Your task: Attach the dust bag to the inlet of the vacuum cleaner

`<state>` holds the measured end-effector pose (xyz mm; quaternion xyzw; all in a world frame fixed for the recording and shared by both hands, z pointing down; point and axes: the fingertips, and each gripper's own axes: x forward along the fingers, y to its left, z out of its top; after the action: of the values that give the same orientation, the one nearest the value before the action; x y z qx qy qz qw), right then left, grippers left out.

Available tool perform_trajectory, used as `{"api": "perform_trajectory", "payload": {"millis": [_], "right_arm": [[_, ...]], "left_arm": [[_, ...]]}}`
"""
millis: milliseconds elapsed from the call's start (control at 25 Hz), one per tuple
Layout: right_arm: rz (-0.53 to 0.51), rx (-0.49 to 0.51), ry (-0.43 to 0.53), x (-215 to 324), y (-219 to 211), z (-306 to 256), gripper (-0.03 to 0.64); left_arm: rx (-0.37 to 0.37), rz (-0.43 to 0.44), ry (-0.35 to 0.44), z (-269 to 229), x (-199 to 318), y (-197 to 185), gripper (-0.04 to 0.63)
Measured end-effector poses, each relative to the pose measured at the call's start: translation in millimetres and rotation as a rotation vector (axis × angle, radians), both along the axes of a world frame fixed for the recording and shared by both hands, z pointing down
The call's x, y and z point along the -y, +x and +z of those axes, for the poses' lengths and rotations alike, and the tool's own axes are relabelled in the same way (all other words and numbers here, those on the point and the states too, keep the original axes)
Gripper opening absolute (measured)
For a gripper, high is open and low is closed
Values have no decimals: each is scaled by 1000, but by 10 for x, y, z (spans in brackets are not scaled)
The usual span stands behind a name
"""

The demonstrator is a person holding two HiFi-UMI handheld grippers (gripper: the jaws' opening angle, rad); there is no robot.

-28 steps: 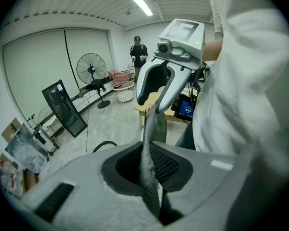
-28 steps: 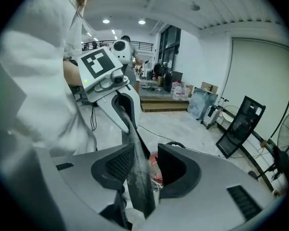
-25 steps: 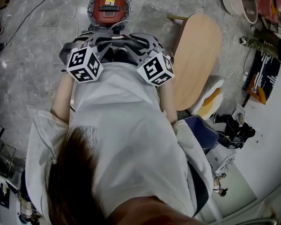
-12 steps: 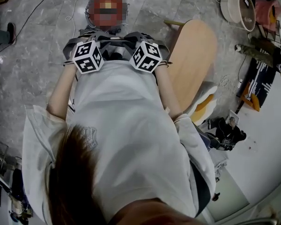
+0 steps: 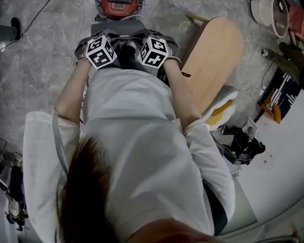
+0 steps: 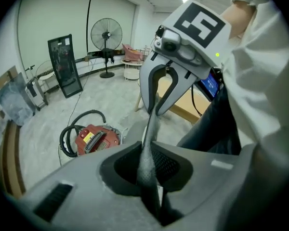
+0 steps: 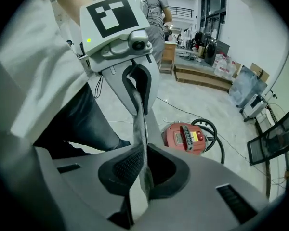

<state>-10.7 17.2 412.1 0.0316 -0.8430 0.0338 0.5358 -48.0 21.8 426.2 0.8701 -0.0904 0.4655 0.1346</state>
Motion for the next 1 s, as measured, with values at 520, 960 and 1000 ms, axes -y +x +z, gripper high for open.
{"api": "perform_trajectory", "payload": {"millis": [520, 960, 1000], "right_arm": [[80, -1, -256, -782, 174, 457, 28], [159, 7, -382, -1383, 253, 650, 29], [171, 9, -396, -1430, 262, 662, 29]], "left_arm": [[59, 78, -213, 436, -820, 171, 41], [52, 121, -335, 629, -1422, 241, 41], [52, 135, -345, 640, -1465, 250, 41]]}}
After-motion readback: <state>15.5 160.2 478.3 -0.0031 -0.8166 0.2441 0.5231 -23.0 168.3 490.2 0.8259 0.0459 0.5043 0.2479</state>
